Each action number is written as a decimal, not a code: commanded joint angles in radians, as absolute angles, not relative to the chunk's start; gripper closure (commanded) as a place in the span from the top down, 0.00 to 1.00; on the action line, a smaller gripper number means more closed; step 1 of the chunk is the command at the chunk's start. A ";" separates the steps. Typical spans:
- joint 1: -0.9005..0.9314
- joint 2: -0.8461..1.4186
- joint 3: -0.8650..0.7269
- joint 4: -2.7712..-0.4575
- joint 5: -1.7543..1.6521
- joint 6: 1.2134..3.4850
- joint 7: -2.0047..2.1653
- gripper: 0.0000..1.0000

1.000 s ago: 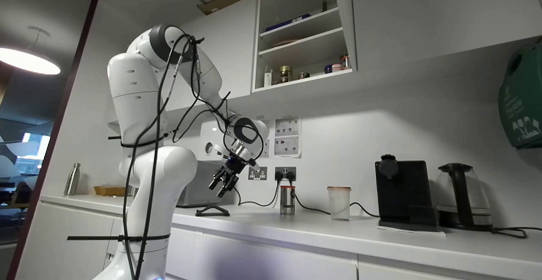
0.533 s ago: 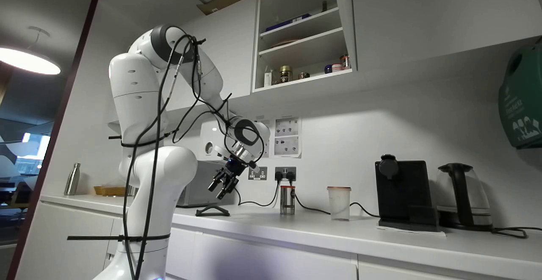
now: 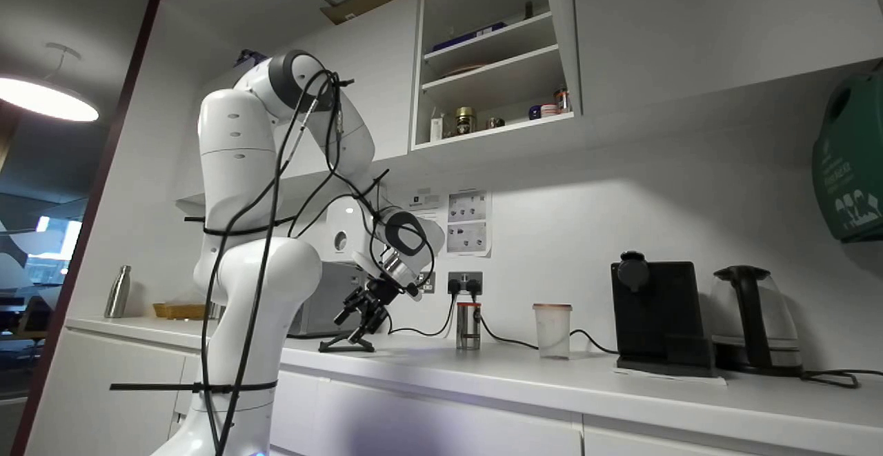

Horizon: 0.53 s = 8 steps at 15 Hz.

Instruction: Wipe the counter with the towel

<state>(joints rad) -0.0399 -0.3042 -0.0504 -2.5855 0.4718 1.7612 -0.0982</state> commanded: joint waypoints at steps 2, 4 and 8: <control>-0.039 -0.258 -0.046 -2.585 0.515 1.866 -0.021 1.00; -0.038 -0.261 -0.044 -2.594 0.536 1.925 0.012 1.00; -0.029 -0.267 -0.042 -2.600 0.580 2.009 0.032 1.00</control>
<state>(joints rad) -0.0396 -0.2581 -0.0460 -2.5866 0.5371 1.9531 0.0048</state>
